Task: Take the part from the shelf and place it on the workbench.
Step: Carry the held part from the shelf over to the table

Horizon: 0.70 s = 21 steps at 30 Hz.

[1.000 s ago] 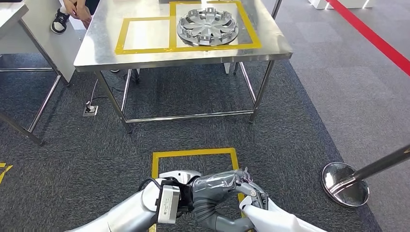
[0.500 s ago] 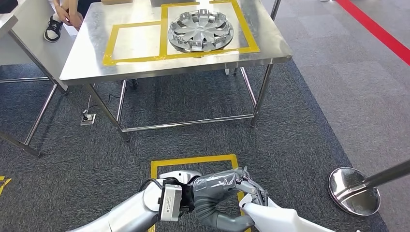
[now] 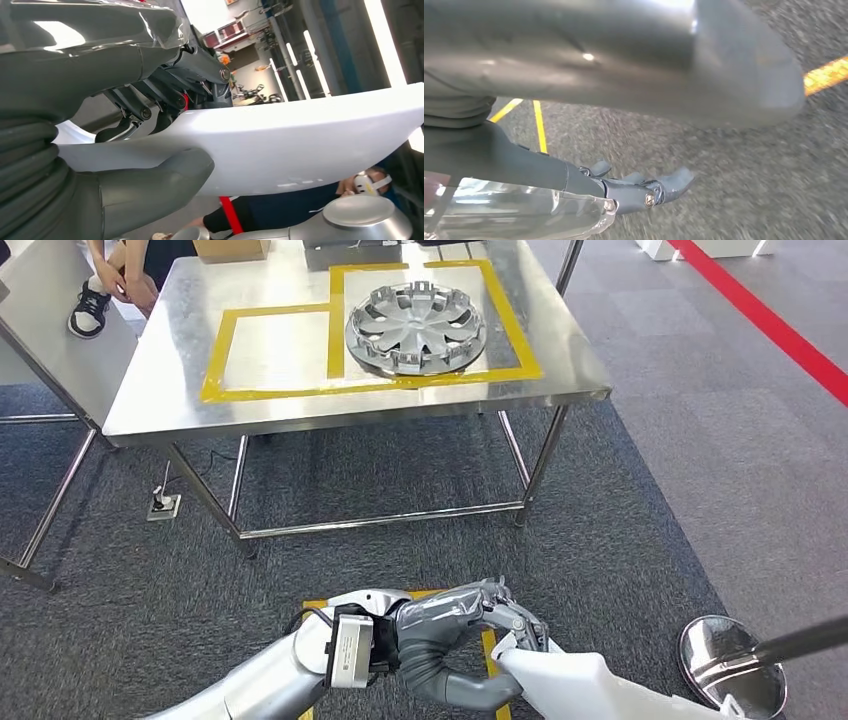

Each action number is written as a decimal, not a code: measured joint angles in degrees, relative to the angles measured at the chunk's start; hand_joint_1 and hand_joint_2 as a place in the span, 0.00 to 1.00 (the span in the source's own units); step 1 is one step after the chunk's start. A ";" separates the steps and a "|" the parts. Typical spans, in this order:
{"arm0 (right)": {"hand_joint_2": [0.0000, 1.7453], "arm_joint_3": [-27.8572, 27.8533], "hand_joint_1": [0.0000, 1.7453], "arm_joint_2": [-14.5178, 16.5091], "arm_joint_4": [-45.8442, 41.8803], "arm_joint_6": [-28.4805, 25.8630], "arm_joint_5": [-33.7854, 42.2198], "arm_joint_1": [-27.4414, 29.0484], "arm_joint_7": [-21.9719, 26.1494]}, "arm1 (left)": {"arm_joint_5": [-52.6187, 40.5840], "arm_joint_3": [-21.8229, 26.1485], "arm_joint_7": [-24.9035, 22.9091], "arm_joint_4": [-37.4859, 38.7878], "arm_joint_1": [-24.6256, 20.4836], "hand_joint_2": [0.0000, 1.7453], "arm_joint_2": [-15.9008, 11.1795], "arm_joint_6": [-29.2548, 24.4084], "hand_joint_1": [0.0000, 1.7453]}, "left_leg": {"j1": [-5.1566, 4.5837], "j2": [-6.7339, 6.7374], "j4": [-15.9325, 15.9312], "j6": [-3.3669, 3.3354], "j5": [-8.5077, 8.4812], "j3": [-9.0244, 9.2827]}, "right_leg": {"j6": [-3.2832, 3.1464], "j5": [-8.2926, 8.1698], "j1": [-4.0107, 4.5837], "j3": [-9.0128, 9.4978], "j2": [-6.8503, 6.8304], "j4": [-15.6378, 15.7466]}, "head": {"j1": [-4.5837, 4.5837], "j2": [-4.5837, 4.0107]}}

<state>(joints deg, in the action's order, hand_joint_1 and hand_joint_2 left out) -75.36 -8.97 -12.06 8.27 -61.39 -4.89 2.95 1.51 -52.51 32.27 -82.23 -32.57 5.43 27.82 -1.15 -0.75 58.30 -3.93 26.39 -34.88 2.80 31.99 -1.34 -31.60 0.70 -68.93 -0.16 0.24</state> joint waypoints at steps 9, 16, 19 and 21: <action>0.00 0.97 0.00 -0.36 -0.01 -0.61 -2.16 1.17 -1.62 | -0.41 0.36 0.74 0.38 1.06 1.00 -0.17 -0.15 1.00 | -0.07 -1.02 -0.06 1.09 6.87 7.07 | 0.32 -6.30 -0.24 -6.54 0.00 8.06 | 0.03 0.00; 0.00 1.82 0.00 -0.49 -0.05 -1.05 -2.73 0.85 -1.85 | -0.40 1.10 0.80 0.20 1.00 1.00 -0.19 -0.15 1.00 | 0.20 0.13 13.51 3.14 7.17 -1.39 | -2.31 -4.63 -0.37 -2.78 -1.00 9.23 | -0.35 0.00; 0.00 1.94 0.00 -0.48 -0.05 -0.97 -2.75 0.87 -1.87 | -0.42 1.11 0.80 0.22 1.21 1.00 -0.47 -0.15 1.00 | 0.45 0.37 16.77 3.41 11.10 -6.88 | -2.33 -2.65 -0.36 -0.54 -1.51 9.26 | -0.37 0.00; 0.00 2.17 0.00 -0.47 -0.05 -0.71 -2.97 0.86 -1.99 | -0.41 1.14 0.80 0.21 1.24 1.00 -0.58 -0.15 1.00 | 0.33 0.78 11.43 2.89 8.02 -6.60 | -2.22 -1.16 -0.27 1.38 -1.97 9.30 | -0.37 0.00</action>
<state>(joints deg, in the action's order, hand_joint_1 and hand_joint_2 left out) -73.18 -9.44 -12.11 7.56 -64.36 -4.04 0.95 1.10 -51.36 33.07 -82.02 -31.32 4.85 27.67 -0.83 0.03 69.73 -1.05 34.40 -41.47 0.58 30.83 -1.61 -30.22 -1.27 -59.63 -0.54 0.24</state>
